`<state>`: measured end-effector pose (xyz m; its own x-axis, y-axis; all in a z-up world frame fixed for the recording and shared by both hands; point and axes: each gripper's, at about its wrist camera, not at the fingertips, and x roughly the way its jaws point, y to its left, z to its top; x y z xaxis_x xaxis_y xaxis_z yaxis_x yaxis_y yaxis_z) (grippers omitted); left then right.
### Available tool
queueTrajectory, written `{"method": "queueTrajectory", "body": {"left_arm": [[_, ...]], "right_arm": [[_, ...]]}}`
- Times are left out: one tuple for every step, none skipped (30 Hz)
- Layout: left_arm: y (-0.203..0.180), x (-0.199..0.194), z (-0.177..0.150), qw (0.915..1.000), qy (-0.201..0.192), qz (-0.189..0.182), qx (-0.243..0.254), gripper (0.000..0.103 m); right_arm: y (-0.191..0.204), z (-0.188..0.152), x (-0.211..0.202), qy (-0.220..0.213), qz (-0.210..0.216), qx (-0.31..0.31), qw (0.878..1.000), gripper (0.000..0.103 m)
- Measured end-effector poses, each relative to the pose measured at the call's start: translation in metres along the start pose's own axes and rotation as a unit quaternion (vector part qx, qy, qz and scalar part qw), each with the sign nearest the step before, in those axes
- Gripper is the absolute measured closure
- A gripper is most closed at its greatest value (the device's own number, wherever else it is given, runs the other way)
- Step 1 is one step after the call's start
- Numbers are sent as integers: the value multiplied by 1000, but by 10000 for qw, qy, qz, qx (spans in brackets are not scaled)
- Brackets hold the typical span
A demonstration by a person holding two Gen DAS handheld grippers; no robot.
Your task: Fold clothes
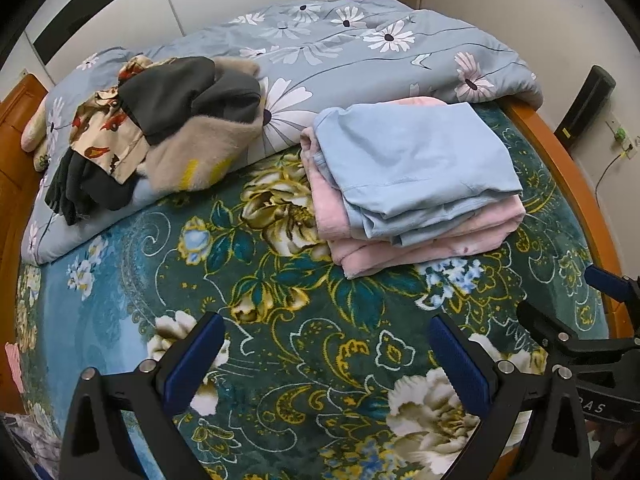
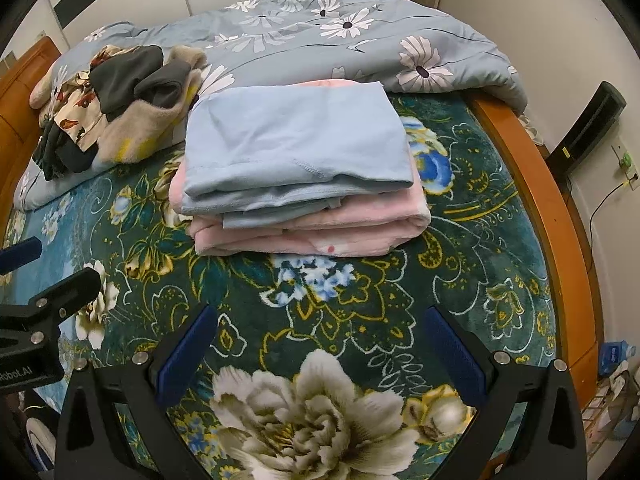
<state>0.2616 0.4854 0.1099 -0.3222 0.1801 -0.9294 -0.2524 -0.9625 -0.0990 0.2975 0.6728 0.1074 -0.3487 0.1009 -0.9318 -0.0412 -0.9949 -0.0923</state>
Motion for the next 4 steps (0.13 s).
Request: {"method": "queueTrajectory", "body": {"left_arm": [[0, 0, 0, 10000, 7, -15, 2, 0], [0, 1, 0, 10000, 16, -27, -3, 0], [0, 1, -1, 10000, 24, -38, -7, 0], [0, 2, -1, 10000, 46, -46, -2, 0]], "right_arm": [[0, -1, 0, 3, 4, 1, 10000, 0], [0, -1, 0, 7, 12, -3, 10000, 0], [1, -1, 0, 10, 17, -16, 10000, 0], [2, -1, 0, 13, 21, -29, 10000, 0]]}}
